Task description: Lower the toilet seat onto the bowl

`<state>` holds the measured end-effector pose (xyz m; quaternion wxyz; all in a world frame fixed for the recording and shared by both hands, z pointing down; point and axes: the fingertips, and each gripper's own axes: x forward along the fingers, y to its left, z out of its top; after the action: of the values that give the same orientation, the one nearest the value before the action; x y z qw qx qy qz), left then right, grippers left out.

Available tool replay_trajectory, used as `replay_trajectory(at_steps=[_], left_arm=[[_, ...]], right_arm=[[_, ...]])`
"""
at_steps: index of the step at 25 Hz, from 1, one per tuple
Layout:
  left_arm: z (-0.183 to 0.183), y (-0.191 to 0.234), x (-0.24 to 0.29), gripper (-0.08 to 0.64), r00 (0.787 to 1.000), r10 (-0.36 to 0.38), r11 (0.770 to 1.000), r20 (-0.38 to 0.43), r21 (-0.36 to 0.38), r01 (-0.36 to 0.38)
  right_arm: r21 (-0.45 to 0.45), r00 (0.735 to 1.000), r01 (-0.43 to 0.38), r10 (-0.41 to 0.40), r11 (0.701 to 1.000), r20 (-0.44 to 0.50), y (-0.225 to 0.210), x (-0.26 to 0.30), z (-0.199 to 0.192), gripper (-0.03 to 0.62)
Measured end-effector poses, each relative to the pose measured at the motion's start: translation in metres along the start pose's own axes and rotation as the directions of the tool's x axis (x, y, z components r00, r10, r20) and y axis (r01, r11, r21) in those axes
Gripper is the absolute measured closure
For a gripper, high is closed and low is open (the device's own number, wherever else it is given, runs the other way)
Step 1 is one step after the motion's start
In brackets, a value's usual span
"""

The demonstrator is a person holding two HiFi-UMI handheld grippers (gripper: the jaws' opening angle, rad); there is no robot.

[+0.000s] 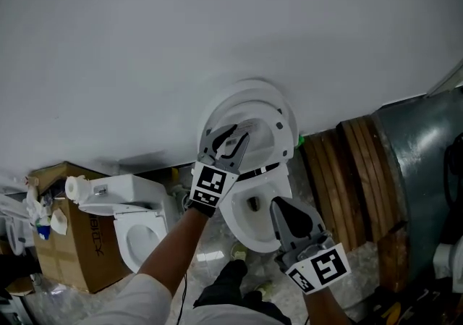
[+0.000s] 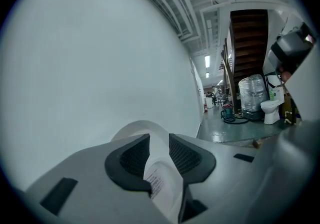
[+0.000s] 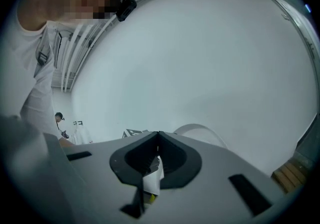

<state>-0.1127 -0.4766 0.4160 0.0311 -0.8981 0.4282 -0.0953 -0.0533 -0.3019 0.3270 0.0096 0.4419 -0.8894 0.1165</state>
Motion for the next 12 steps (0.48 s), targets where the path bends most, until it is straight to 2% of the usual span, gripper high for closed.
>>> replay_trajectory(at_steps=[5,12], left_arm=[[-0.01,0.012,0.021,0.447,1.0,0.016,1.0,-0.021,0.021,-0.015],[-0.026,0.026,0.045,0.394,0.997,0.025,0.997,-0.067,0.069,-0.02]], right_arm=[[0.002,1.0,0.002,-0.002,1.0,0.02,-0.022,0.049,-0.003,0.577],[0.087,0.999,-0.022,0.019,0.996,0.035,-0.035,0.087,-0.013,0.577]])
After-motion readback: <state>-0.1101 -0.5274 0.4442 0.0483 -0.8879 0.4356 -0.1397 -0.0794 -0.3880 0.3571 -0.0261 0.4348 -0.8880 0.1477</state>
